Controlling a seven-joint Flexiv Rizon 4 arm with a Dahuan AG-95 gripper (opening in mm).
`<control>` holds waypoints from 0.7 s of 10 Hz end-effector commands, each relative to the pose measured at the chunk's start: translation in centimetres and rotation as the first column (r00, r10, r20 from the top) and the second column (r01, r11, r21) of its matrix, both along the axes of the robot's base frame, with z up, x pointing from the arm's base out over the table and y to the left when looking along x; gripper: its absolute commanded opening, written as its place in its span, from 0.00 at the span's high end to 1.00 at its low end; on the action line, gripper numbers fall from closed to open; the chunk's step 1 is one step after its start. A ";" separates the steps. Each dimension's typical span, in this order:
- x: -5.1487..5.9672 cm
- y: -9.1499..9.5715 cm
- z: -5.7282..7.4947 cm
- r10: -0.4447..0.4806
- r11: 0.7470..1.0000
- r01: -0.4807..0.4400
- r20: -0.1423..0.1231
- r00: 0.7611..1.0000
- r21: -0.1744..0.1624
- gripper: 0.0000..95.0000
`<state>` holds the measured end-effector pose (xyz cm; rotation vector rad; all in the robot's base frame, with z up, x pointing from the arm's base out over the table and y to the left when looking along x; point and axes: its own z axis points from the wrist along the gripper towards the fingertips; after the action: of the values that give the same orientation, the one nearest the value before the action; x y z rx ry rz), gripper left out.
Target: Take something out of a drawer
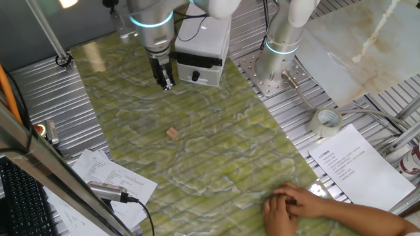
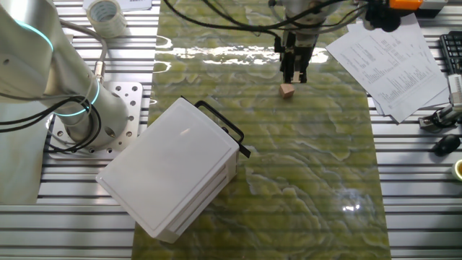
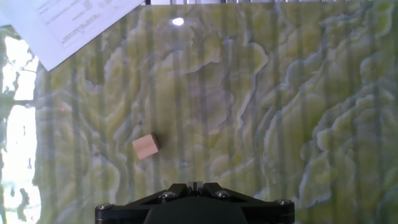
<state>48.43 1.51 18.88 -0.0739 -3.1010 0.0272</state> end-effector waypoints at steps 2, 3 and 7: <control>-0.1 -0.1 0.1 0.071 0.997 -0.072 -0.076 0.995 -0.011 1.00; -0.1 -0.2 0.1 0.105 0.994 -0.107 -0.085 0.991 -0.015 1.00; -1.2 0.4 0.8 0.233 0.972 -0.235 -0.114 0.966 -0.006 1.00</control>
<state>47.58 1.78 19.48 0.2390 -2.9853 0.0640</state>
